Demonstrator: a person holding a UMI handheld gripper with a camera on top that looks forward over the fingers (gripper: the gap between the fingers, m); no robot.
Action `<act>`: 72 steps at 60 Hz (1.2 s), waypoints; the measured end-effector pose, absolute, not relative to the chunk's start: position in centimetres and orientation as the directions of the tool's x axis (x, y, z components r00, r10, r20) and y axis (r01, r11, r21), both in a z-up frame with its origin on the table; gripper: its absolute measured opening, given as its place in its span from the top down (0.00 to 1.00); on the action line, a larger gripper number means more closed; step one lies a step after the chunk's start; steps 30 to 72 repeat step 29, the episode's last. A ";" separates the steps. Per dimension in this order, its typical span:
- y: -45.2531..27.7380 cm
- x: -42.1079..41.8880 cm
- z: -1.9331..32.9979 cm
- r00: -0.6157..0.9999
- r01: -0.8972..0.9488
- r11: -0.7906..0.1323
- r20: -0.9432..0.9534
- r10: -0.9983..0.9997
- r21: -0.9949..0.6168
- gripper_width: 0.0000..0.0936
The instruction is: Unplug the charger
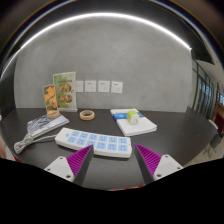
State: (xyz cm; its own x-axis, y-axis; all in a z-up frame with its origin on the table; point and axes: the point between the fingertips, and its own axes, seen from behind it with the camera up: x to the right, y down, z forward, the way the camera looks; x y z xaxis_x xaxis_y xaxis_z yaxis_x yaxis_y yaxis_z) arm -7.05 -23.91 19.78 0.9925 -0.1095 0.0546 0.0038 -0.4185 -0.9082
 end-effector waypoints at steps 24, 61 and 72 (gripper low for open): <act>-32.0 -2.4 21.3 0.998 0.037 -0.343 0.049 -0.027 -0.939 0.10; -33.0 1.6 21.1 0.998 0.041 -0.343 0.053 -0.024 -0.938 0.12; -33.0 1.6 21.1 0.998 0.041 -0.343 0.053 -0.024 -0.938 0.12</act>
